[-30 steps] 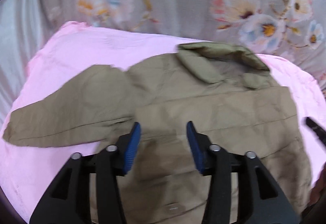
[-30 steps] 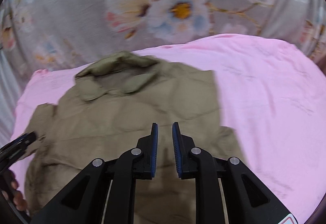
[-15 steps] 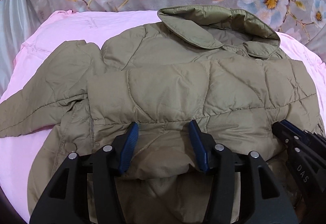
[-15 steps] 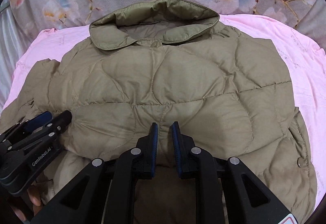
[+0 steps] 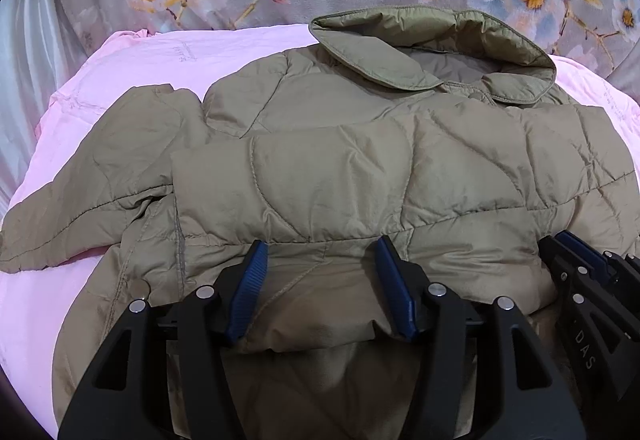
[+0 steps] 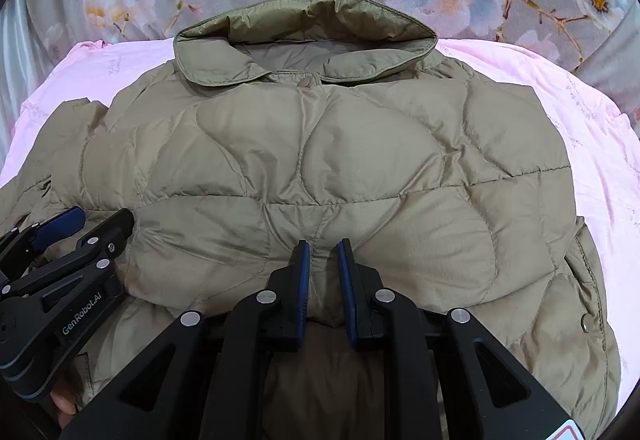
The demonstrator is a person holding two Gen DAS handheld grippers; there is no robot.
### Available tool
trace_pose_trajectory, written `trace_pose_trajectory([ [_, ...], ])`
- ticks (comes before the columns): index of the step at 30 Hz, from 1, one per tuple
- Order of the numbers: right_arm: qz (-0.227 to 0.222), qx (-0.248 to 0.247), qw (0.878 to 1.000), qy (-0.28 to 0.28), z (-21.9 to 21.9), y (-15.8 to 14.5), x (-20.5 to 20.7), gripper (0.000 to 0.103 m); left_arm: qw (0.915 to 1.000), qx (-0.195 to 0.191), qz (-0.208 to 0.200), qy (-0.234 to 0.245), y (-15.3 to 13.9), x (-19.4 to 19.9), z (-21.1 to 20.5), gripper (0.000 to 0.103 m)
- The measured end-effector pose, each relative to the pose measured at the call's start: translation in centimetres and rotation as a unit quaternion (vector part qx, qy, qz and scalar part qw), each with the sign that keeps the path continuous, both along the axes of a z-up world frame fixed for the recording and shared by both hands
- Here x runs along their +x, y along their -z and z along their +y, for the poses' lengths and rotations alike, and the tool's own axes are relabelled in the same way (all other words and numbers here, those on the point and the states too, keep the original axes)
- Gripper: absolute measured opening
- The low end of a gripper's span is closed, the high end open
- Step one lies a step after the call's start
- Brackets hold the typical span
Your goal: Fold large clothes
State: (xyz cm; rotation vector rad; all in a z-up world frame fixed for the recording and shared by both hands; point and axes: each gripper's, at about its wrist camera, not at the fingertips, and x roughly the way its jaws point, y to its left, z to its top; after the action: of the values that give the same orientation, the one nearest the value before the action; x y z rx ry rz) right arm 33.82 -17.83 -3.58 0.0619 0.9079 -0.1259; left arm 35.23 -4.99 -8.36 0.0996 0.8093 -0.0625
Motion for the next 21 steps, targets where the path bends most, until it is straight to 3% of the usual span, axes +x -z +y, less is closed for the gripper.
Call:
trace_pose_trajectory([
  [3, 0.000, 0.003, 1.000, 0.000, -0.1, 0.0, 0.1, 0.017, 1.0000, -0.009, 0.000, 0.000, -0.1, -0.1, 0.3, 0.060],
  [5, 0.000, 0.008, 1.000, 0.001, -0.2, 0.1, 0.1, 0.016, 0.9991, -0.042, -0.006, -0.006, -0.6, -0.3, 1.4, 0.075],
  [7, 0.000, 0.013, 1.000, 0.001, -0.3, 0.1, 0.1, 0.016, 0.9958, -0.087, -0.006, -0.025, -1.7, -1.1, 4.0, 0.077],
  [11, -0.001, 0.020, 1.000, 0.002, -0.6, 0.0, 0.0, 0.016, 0.9816, -0.177, 0.011, -0.071, -3.5, -3.1, 12.1, 0.086],
  [14, -0.002, 0.017, 1.000, 0.004, -0.5, -0.1, 0.0, 0.016, 0.9695, -0.197, 0.009, -0.145, -4.0, -4.3, 20.2, 0.087],
  [18, -0.003, 0.010, 1.000, 0.006, -0.4, -0.1, -0.1, 0.016, 0.9410, -0.210, 0.016, -0.265, -3.1, -5.2, 31.3, 0.087],
  [21, -0.002, 0.006, 1.000, 0.007, -0.3, -0.1, -0.1, 0.016, 0.9036, -0.250, 0.016, -0.348, -1.8, -5.9, 38.9, 0.087],
])
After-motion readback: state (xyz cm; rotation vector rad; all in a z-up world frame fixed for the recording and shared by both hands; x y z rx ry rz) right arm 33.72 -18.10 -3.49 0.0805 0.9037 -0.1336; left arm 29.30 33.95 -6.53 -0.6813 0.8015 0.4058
